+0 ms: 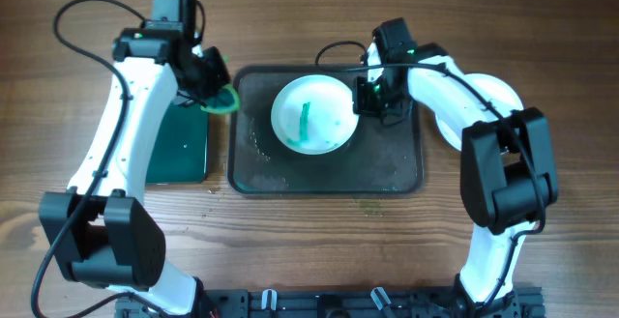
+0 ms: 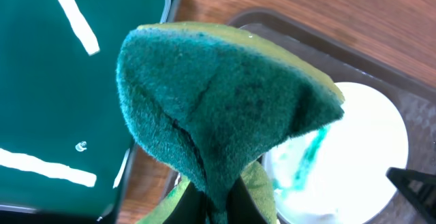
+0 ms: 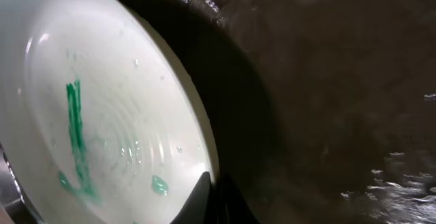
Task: Clean dirty plates on tray and stack at the side
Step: 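Scrub the last plate with the sponge in the left gripper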
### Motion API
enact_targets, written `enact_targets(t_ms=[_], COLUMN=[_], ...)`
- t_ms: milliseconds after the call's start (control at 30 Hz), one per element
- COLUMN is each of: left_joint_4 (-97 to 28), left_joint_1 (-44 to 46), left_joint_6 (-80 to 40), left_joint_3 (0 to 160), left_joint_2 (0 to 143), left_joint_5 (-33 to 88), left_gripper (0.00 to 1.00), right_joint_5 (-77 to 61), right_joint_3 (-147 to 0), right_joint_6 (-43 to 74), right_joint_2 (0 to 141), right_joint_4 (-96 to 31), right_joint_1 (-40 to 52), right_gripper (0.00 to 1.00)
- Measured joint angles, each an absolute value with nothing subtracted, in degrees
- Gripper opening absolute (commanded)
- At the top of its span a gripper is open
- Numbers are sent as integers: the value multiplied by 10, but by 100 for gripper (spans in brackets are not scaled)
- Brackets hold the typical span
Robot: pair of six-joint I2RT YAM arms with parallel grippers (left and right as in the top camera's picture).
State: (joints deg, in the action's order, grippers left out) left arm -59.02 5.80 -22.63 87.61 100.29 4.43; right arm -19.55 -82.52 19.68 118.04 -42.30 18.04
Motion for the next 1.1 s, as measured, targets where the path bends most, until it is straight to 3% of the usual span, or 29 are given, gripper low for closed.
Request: enact_targets(t_ms=[333,533,700,767,1000,1100], left_joint_4=[-477,-472,-432,-424,-472,-490], left_joint_1=[212,239,238,239,243,243], left_joint_6=[-213,-208,-144,-143,-295,-319], left_joint_3=[839,839,839,839,857,860], left_joint_2=[1121,1187,1206,1209,1204,1204], left_joint_5=[72,76,236,249,20,-23], left_gripper=[4,4,4,4,4,4], right_joint_5=[-199,-199,-199,-199,-208,-210], right_joint_3=[-807,-807,-807,-807,-807,-807], right_joint_6=[218,218,218,218,218,218], right_joint_2=[1186,1187,1188,1188,1189,1189], right_joint_4=[-401,-401,-402,-402,-397,-397], right_joint_1=[201,201,200,200,202,202], right_gripper=[4,4,4,4,4,4])
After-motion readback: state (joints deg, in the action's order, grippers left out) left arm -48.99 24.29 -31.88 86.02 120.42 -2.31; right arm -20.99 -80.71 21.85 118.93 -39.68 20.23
